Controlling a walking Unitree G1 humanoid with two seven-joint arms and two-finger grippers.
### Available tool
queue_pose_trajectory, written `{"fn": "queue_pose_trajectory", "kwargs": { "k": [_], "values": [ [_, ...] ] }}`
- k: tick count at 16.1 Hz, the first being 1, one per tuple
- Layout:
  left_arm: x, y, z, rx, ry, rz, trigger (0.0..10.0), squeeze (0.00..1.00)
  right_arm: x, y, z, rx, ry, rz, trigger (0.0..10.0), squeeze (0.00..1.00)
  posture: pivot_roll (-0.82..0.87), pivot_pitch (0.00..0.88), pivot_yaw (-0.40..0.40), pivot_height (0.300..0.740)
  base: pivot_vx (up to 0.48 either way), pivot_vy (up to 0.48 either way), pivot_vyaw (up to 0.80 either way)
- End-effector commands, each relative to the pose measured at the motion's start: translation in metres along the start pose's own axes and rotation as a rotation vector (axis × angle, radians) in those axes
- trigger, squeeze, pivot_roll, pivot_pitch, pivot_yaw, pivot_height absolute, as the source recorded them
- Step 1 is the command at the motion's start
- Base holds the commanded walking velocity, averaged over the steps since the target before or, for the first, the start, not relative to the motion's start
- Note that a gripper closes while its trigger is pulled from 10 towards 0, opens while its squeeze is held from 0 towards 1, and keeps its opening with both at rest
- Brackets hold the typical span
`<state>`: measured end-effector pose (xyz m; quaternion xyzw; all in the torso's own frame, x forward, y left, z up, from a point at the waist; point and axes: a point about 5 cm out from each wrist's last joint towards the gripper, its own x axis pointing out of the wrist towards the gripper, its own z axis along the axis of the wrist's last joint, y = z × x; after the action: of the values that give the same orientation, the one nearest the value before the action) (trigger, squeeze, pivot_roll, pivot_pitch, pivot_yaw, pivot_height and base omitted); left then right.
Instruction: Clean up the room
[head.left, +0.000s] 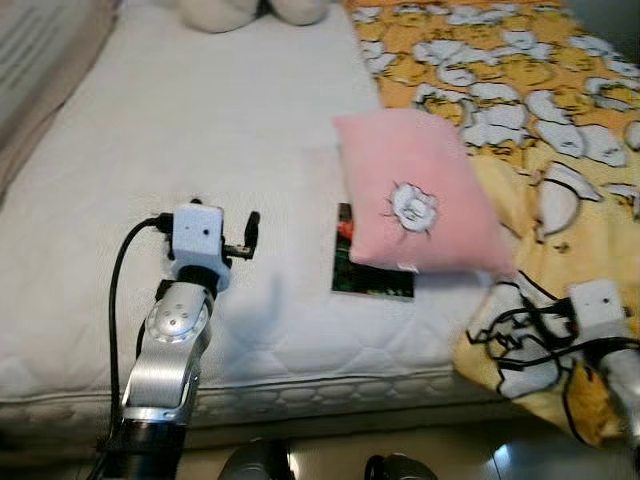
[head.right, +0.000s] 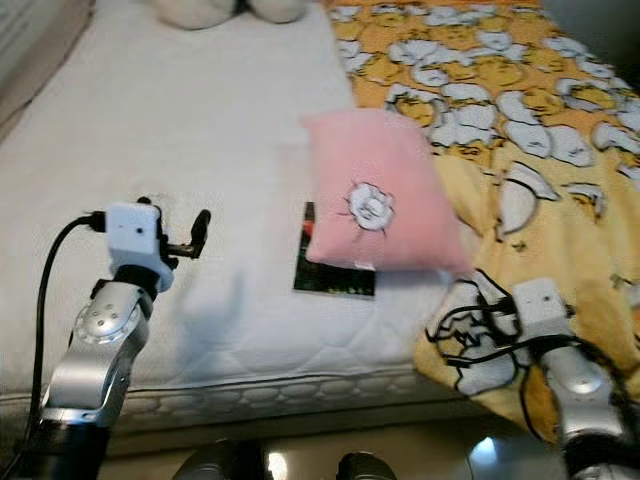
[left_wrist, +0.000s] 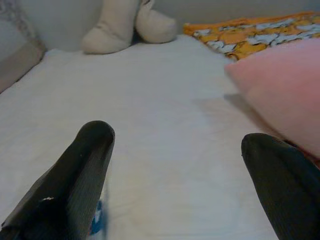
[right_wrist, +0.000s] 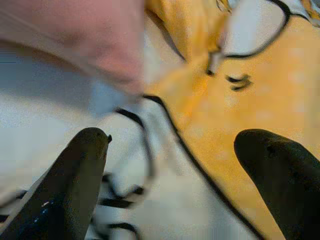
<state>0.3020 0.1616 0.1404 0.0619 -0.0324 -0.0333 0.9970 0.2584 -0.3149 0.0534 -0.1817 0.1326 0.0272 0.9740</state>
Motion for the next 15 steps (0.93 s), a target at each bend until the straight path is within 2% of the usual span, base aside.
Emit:
{"fn": "queue_pose_trajectory", "kwargs": {
  "k": [1,2,4,5,6,7,8,9,10,11,13,15],
  "values": [
    [0.001,0.003,-0.002,0.012,0.001,0.018,10.0,0.00,0.001,0.022,0.011,0.063,-0.093,0.066,10.0,0.00,-0.03,0.057,0.001,0.740,0.000,0.000,0.00],
    [0.002,0.005,-0.001,0.015,-0.010,0.029,10.0,0.00,-0.006,0.040,0.022,0.101,-0.183,0.073,10.0,0.00,-0.04,0.037,-0.005,0.740,0.000,0.000,0.00],
    [0.003,0.007,-0.002,0.021,-0.018,0.037,10.0,0.00,-0.014,0.049,0.033,0.138,-0.262,0.019,10.0,0.00,-0.05,0.011,-0.009,0.740,0.000,0.000,0.00],
    [0.000,0.004,-0.004,0.018,-0.023,0.035,10.0,0.00,-0.028,0.059,0.049,0.199,-0.357,-0.090,10.0,0.00,-0.07,0.000,-0.010,0.740,0.000,0.000,0.00],
    [0.000,-0.001,-0.007,0.000,-0.022,0.034,10.0,0.00,-0.038,0.068,0.061,0.235,-0.413,-0.149,10.0,0.00,-0.08,0.000,-0.004,0.740,0.000,0.000,0.00],
    [0.003,-0.006,-0.010,-0.024,-0.012,0.043,10.0,0.00,-0.040,0.076,0.071,0.271,-0.451,-0.161,10.0,0.00,-0.10,0.000,0.003,0.740,0.000,0.000,0.00],
    [0.012,-0.012,-0.012,-0.056,-0.001,0.045,10.0,0.00,-0.036,0.074,0.086,0.301,-0.510,-0.199,10.0,0.00,-0.11,0.000,0.014,0.740,0.000,0.000,0.00],
    [0.017,-0.011,-0.012,-0.057,-0.005,0.051,10.0,0.00,-0.031,0.068,0.090,0.300,-0.518,-0.222,10.0,0.00,-0.12,0.000,0.018,0.740,0.000,0.000,0.00],
    [0.019,-0.003,-0.014,-0.047,-0.005,0.069,10.0,0.00,-0.028,0.057,0.092,0.303,-0.524,-0.262,10.0,0.00,-0.13,0.000,0.019,0.740,0.000,0.000,0.00],
    [0.018,0.008,-0.018,-0.038,0.007,0.089,10.0,0.00,-0.028,0.044,0.092,0.311,-0.531,-0.310,10.0,0.00,-0.13,0.000,0.017,0.740,0.000,0.000,0.00],
    [0.001,0.025,-0.036,-0.046,0.063,0.150,10.0,0.00,-0.038,0.028,0.084,0.333,-0.484,-0.370,10.0,0.00,-0.13,0.000,0.014,0.740,0.000,0.000,0.00],
    [0.002,0.020,-0.043,-0.075,0.093,0.151,10.0,0.00,-0.033,0.036,0.083,0.327,-0.458,-0.321,10.0,0.00,-0.15,0.000,0.018,0.740,0.000,-0.221,0.00]
  ]
}}
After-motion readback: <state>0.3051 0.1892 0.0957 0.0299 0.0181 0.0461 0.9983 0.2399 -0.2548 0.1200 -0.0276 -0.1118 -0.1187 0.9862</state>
